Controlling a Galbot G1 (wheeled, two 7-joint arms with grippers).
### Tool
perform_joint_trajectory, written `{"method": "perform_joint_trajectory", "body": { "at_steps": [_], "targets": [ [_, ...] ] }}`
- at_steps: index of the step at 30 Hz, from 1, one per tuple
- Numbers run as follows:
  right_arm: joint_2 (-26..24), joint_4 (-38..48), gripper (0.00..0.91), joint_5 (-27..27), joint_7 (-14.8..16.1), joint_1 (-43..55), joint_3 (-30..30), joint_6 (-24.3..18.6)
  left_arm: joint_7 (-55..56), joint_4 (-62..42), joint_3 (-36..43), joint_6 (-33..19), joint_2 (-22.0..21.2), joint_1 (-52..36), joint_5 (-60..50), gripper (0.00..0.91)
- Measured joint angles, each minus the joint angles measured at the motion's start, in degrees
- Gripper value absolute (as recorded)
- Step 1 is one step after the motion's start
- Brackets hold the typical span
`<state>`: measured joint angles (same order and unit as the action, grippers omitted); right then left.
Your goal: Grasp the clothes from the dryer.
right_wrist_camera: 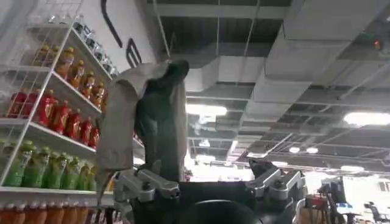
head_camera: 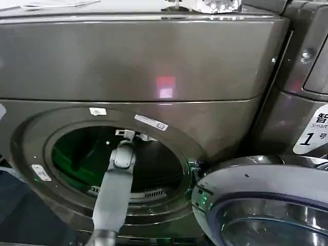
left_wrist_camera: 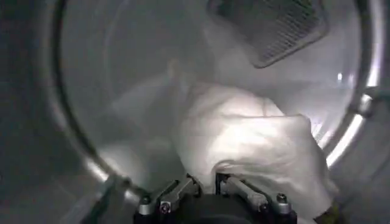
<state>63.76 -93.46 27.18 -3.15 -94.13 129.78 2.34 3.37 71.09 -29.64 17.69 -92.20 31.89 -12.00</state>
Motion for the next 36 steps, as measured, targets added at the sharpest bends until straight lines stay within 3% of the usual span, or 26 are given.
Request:
{"method": "perform_joint_trajectory", "body": {
  "at_steps": [14, 24, 36],
  "targets": [
    [0.3, -0.7, 0.907, 3.7, -0.3, 0.2, -0.1, 0.0, 2.8, 3.0, 0.4, 2.7, 0.0, 2.0, 5.1, 0.0],
    [0.7, -1.2, 0.907, 4.3, -0.3, 0.2, -0.2, -0.2, 2.6, 3.6, 0.4, 3.0, 0.0, 2.5, 5.6, 0.0],
    [0.6, -3.1, 0.907, 2.9, -0.7, 0.6, 0.6, 2.9, 1.7, 4.2, 0.4, 3.4, 0.0, 2.8, 6.0, 0.0]
  ]
}}
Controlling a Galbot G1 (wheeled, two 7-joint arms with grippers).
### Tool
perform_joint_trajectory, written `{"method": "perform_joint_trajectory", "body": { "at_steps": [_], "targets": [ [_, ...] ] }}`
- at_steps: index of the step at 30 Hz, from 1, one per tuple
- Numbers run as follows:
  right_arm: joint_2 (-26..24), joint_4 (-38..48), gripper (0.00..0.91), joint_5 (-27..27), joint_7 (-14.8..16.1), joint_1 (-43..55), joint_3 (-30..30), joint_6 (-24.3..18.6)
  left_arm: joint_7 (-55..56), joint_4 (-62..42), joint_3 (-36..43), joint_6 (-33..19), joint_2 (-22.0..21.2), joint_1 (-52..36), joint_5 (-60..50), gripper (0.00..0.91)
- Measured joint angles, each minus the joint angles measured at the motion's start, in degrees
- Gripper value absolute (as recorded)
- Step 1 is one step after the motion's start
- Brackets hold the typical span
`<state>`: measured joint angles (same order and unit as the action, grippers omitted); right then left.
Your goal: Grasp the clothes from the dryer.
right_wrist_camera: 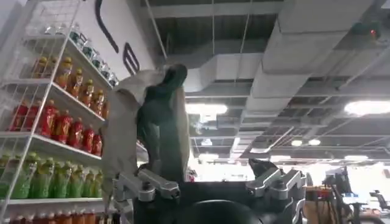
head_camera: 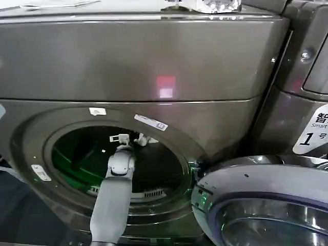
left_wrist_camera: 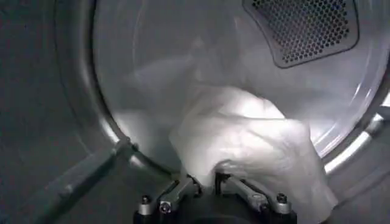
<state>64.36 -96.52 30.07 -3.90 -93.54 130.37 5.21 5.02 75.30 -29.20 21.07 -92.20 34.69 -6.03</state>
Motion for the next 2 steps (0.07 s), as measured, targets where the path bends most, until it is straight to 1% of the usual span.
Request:
{"method": "perform_joint_trajectory", "body": {
  "at_steps": [2],
  "targets": [
    [-0.1, -0.1, 0.907, -0.1, 0.0, 0.2, 0.0, 0.2, 0.0, 0.1, 0.0, 0.1, 0.0, 0.0, 0.1, 0.0]
  ]
}}
